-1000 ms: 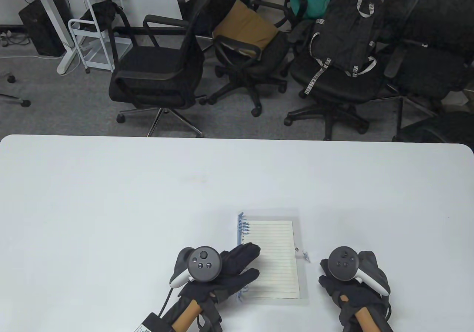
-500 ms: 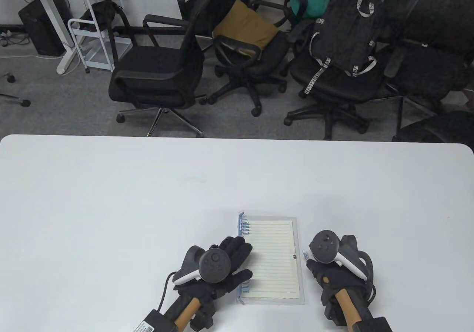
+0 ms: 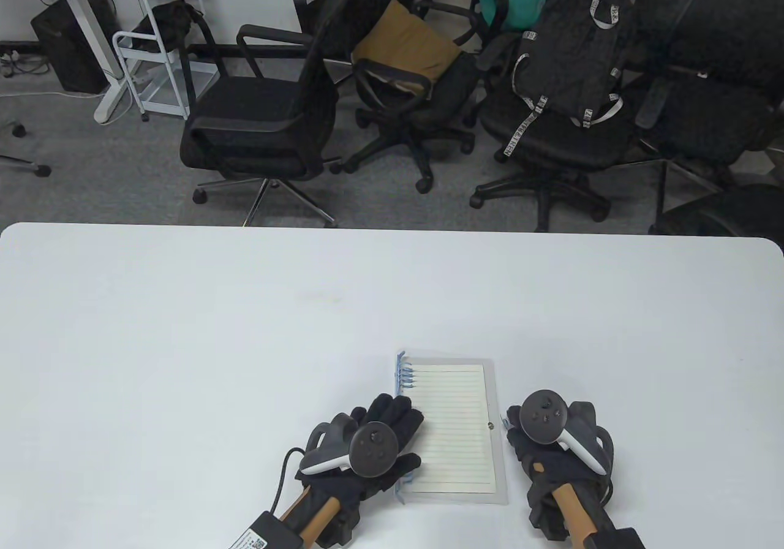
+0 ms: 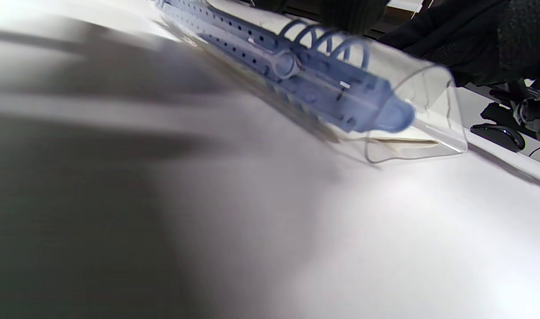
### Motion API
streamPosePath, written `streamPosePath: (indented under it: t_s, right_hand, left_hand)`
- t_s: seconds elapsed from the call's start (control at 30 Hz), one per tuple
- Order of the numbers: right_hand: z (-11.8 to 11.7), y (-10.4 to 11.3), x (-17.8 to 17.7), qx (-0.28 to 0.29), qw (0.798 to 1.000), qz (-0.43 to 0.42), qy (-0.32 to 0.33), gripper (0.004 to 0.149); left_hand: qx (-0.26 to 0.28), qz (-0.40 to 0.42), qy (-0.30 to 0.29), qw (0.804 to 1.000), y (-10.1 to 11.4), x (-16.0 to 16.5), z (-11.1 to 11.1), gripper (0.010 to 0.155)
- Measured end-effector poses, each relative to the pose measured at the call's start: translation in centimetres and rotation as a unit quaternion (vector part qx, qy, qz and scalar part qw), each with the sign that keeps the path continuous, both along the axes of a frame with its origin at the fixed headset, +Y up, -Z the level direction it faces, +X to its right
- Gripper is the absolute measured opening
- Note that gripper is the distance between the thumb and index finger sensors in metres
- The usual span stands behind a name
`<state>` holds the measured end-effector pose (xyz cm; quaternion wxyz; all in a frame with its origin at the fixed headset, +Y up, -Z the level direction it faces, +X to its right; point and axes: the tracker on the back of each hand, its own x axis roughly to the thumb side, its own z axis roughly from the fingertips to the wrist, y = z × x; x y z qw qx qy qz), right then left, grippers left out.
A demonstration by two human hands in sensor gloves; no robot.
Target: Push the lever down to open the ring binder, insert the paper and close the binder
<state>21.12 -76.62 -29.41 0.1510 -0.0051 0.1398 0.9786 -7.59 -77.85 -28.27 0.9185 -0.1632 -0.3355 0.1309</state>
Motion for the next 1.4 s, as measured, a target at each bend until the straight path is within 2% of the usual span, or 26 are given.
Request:
streamPosePath:
  t_s: [0.47, 1.0, 1.4]
  right_hand:
    - [-1.4, -0.2, -0.5, 0.013, 1.0, 0.014, -0.02, 0.039]
    - [-3.4, -0.2, -2.2, -0.026, 0.996, 0.083, -0.015, 0.036]
    - [-5.1, 0.2, -3.8, -0.087, 0.985, 0.148, -0.002, 0.034]
  left_hand:
    - [-0.005, -0.005, -0.004, 1.0, 0.1, 0.4, 0.0, 0.071]
    - [-0.004, -0.013, -0.007, 1.0, 0.1, 0.7, 0.0, 0.071]
    - [-0.004, -0.017, -0.007, 1.0, 0.1, 0.9, 0.1, 0.071]
